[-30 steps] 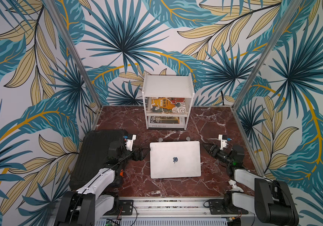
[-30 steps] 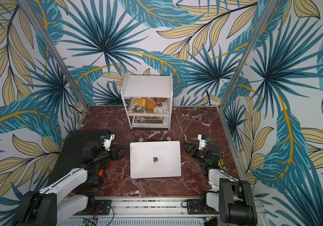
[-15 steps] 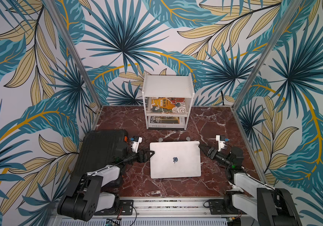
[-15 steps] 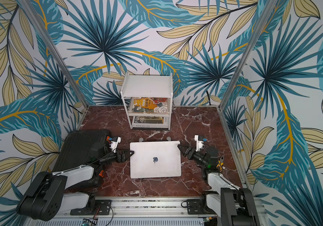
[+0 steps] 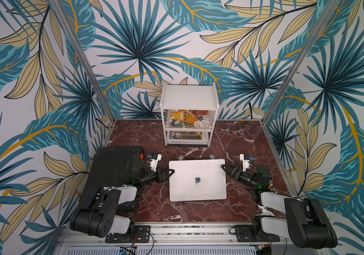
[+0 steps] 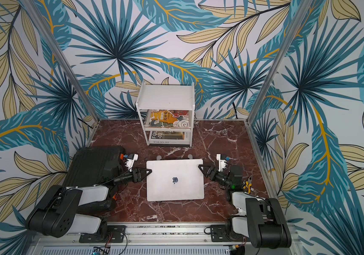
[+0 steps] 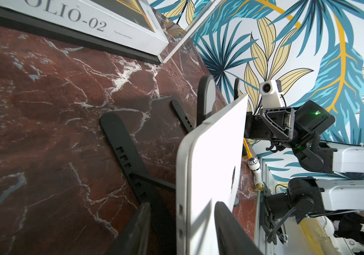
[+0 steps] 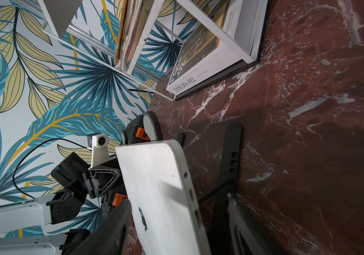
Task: Close the laptop lid and set it aside
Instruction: Pick up the laptop from the computer stand.
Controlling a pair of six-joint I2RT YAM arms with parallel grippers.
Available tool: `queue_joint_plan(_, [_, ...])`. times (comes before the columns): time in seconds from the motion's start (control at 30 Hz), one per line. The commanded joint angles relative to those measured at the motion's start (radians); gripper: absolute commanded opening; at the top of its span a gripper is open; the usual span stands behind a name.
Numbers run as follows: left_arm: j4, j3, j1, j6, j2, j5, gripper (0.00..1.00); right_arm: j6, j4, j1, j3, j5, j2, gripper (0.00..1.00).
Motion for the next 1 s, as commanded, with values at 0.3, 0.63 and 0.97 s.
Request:
queue_joint_plan(0.3, [0.056, 0.016, -0.005, 0.002, 0.064, 0.044, 0.31, -0.046, -0.041, 0.007, -0.010, 0.010, -0.022, 0.70])
queue_joint_plan(0.63, [0.046, 0.017, -0.005, 0.001, 0.066, 0.046, 0.26, 0.076, 0.312, 0.019, -0.023, -0.044, 0.208, 0.66])
queue_joint_plan(0.97, [0.004, 0.015, -0.004, 0.024, 0.049, 0.036, 0.25, 0.190, 0.560, 0.037, -0.039, -0.075, 0.364, 0.52])
